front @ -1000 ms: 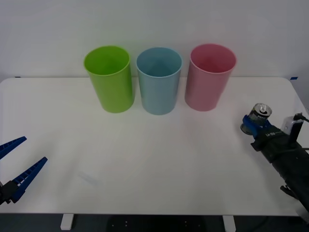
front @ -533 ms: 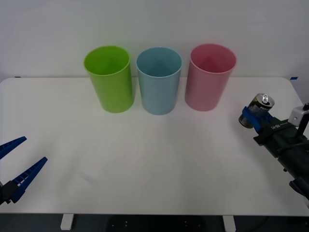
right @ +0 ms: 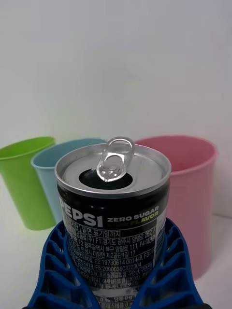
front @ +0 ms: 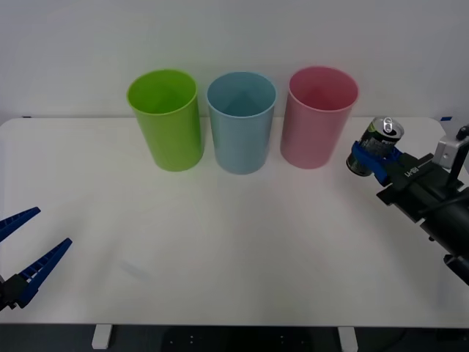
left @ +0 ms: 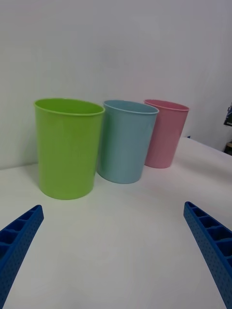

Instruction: Grasp the object on the table and drop it into the matching bin: aluminum can to the light blue bin, PET bottle to the pink bin.

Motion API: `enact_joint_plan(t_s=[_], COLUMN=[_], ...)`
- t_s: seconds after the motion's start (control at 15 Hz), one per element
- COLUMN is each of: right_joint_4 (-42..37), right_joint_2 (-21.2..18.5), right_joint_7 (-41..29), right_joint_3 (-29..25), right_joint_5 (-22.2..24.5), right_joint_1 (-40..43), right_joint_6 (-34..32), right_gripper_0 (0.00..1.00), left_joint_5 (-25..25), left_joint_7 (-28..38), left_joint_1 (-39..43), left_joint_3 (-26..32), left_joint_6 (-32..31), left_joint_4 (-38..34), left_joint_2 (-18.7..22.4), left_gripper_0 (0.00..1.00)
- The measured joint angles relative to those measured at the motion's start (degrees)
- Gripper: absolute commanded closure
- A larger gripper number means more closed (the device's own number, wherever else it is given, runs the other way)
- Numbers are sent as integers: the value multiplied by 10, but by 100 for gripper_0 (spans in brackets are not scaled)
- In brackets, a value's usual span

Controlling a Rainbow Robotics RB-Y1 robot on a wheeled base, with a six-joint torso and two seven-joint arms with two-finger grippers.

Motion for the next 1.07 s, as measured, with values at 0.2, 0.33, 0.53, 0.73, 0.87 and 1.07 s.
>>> enact_joint_plan(t_s=[0.2,0.33,0.53,0.73,0.87,1.07], right_joint_4=[-29,-31,-9,64,130,230], right_joint_2=[-14,-17,-16,-16,-15,-7], right_joint_7=[-53,-88,-143,-159,-158,-153], right_joint_3=[26,44,68,95,110,123], right_joint_5=[27,52,92,101,102,102], right_joint_1=[-28,-61,-128,-215,-277,-361], right_joint_6=[0,0,0,0,0,0], right_gripper_0=[100,100,100,100,100,100], left_joint_5=[0,0,0,0,0,0], left_joint_7=[0,0,0,0,0,0], left_joint_1=[0,0,0,0,0,0], left_joint_3=[0,0,0,0,0,0], left_joint_6=[0,0,0,0,0,0], left_joint_4=[0,0,0,0,0,0], left_joint_2=[0,0,0,0,0,0], left_gripper_0=[0,0,0,0,0,0])
